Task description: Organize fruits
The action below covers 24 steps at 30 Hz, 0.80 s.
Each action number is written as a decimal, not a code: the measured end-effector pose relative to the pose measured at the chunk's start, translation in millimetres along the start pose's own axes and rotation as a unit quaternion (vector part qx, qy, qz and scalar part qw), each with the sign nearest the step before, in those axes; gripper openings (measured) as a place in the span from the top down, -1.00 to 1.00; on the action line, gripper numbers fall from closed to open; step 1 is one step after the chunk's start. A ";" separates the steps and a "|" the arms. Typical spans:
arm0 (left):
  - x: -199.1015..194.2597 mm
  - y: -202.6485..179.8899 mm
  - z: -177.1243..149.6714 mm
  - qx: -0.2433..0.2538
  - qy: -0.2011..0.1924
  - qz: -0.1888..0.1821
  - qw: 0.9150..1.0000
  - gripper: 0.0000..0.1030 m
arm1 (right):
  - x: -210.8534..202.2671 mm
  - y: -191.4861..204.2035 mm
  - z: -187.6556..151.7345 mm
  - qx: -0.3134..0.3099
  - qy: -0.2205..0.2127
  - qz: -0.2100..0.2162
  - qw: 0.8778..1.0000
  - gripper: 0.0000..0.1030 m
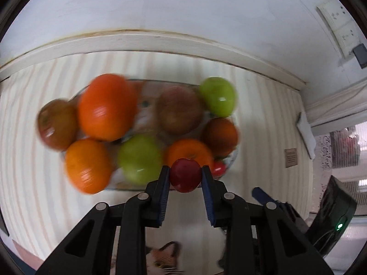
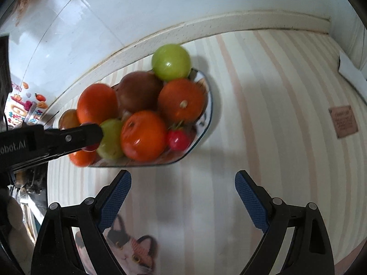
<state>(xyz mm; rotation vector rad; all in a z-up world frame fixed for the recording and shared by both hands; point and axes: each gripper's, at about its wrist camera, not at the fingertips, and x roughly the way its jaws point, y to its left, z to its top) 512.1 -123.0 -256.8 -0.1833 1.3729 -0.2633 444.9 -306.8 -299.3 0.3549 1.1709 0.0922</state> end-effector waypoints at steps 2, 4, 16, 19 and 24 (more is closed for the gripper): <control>3.5 -9.7 14.1 0.013 0.004 -0.007 1.000 0.52 | 0.1 -8.4 2.6 0.009 0.000 0.000 1.000 -0.83; 9.3 -21.3 19.0 0.026 0.007 -0.005 1.000 0.52 | -0.5 -16.2 4.0 0.019 -0.001 -0.001 1.000 -0.83; 35.7 -41.3 38.0 0.043 0.047 0.023 0.998 0.42 | -8.7 -42.1 14.9 0.048 -0.017 -0.001 0.999 -0.83; 28.7 -37.3 37.1 0.036 0.041 0.027 0.998 0.08 | -10.1 -46.5 14.2 0.051 -0.015 0.000 0.999 -0.83; 5.2 -22.7 25.4 0.023 0.004 0.044 0.999 -0.51 | -8.0 -50.5 7.1 0.038 -0.004 -0.004 0.999 -0.83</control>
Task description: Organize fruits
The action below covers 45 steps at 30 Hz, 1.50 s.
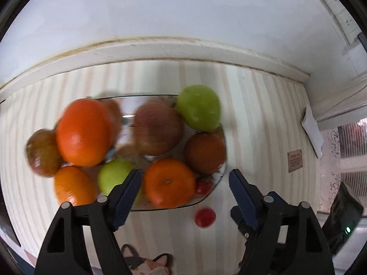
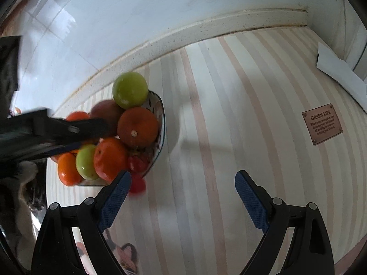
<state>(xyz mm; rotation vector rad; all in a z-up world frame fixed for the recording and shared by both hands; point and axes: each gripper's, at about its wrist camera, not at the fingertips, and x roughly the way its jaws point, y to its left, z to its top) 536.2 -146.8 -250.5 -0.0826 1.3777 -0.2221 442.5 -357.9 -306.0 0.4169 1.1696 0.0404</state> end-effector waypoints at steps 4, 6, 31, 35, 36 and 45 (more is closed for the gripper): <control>-9.2 13.9 -23.5 0.003 -0.014 0.029 0.999 -0.53 | 11.5 -7.3 -14.6 0.000 0.023 0.002 1.000 -0.83; -14.1 23.9 -44.4 0.006 -0.025 0.057 0.998 -0.53 | 9.7 -7.1 -27.3 -0.011 0.025 0.014 1.000 -0.83; 15.7 79.9 -172.1 -0.034 0.049 0.066 0.996 -0.53 | -57.6 12.8 -151.1 -0.157 0.014 0.024 0.987 0.37; 11.3 72.3 -173.2 -0.030 0.042 0.066 0.996 -0.53 | -53.5 19.1 -146.4 -0.143 0.012 0.039 0.989 0.37; 8.1 70.9 -172.0 -0.029 0.037 0.067 0.997 -0.53 | -56.5 22.2 -140.7 -0.141 0.005 0.044 0.989 0.37; -15.7 55.5 -124.4 -0.029 -0.039 0.099 0.994 -0.55 | -33.2 66.9 -41.8 -0.109 -0.048 0.110 0.987 0.37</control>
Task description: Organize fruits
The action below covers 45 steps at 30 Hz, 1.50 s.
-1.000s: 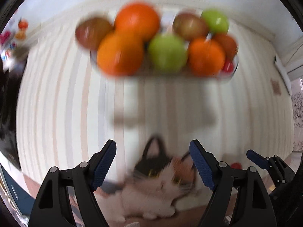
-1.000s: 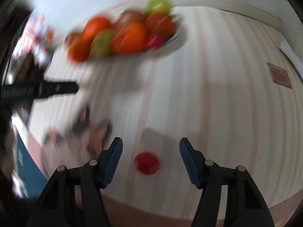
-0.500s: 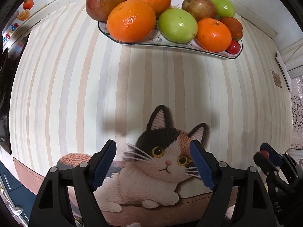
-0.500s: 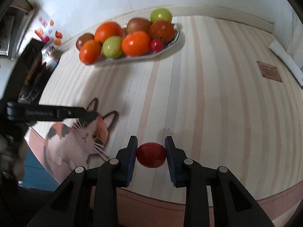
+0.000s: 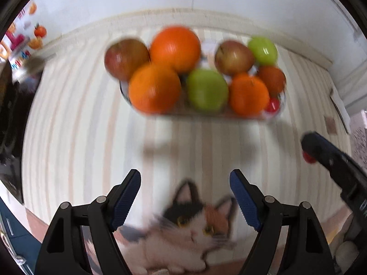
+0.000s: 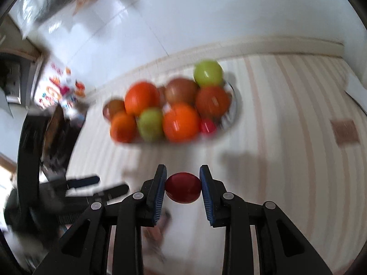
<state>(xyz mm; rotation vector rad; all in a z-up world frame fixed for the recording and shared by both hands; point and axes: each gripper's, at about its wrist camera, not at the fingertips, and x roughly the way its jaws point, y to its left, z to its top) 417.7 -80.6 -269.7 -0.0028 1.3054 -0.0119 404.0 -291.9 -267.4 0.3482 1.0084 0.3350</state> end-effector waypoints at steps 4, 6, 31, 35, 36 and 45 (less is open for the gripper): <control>4.4 7.9 21.5 -0.009 -0.018 0.022 1.000 -0.69 | 35.6 7.8 35.5 0.020 0.016 0.034 0.999 0.37; 10.0 15.8 23.9 -0.019 -0.018 0.029 0.999 -0.69 | 48.5 10.9 47.7 0.027 0.021 0.042 0.999 0.37; -67.6 75.1 12.2 -0.032 -0.063 0.006 0.997 -0.69 | -7.4 77.1 25.2 -0.040 0.013 -0.163 0.986 -0.92; -94.3 83.1 -2.6 -0.013 -0.082 0.000 0.997 -0.69 | -38.1 102.5 4.3 -0.029 -0.012 -0.176 0.984 -0.93; -102.8 85.3 -8.4 -0.007 -0.087 -0.002 0.996 -0.69 | -44.9 108.4 -0.5 -0.027 -0.017 -0.179 0.983 -0.93; -163.4 100.4 -58.2 0.030 -0.126 -0.021 0.991 -0.69 | -112.4 165.7 -54.0 -0.010 -0.075 -0.198 0.977 -0.94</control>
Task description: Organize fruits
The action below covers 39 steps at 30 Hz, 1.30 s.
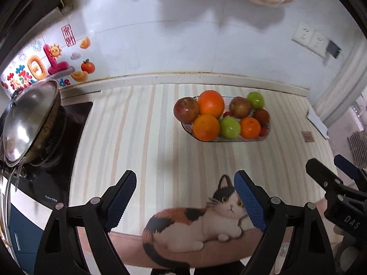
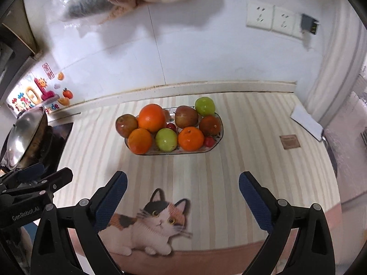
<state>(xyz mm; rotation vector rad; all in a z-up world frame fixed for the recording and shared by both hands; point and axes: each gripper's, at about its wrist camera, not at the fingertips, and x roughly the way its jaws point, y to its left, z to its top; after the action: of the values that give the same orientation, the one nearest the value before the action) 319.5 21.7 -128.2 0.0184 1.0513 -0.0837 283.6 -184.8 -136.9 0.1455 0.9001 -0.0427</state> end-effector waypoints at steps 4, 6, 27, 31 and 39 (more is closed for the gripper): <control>-31.3 1.3 -15.7 0.010 -0.015 -0.002 1.000 -0.69 | -40.8 5.0 -15.4 0.007 -0.015 -0.001 1.000 -0.95; -47.8 1.9 -23.8 0.011 -0.027 -0.003 1.000 -0.69 | -60.3 7.0 -23.2 0.005 -0.024 0.000 1.000 -0.95; -177.1 -16.7 -120.1 -0.038 -0.103 0.024 0.994 -0.69 | -219.2 1.1 -107.8 -0.044 -0.091 0.058 0.993 -0.96; -193.4 -17.8 -127.9 -0.036 -0.113 0.025 0.993 -0.69 | -237.9 -1.1 -115.7 -0.046 -0.098 0.063 0.992 -0.96; -216.7 -15.4 -133.5 -0.021 -0.130 0.016 0.991 -0.69 | -266.9 2.7 -126.0 -0.040 -0.111 0.059 0.991 -0.97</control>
<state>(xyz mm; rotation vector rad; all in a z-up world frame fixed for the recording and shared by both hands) 95.7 26.8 -6.1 -0.0129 0.7920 -0.0341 20.1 -170.3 -4.8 0.1165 0.6677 0.0858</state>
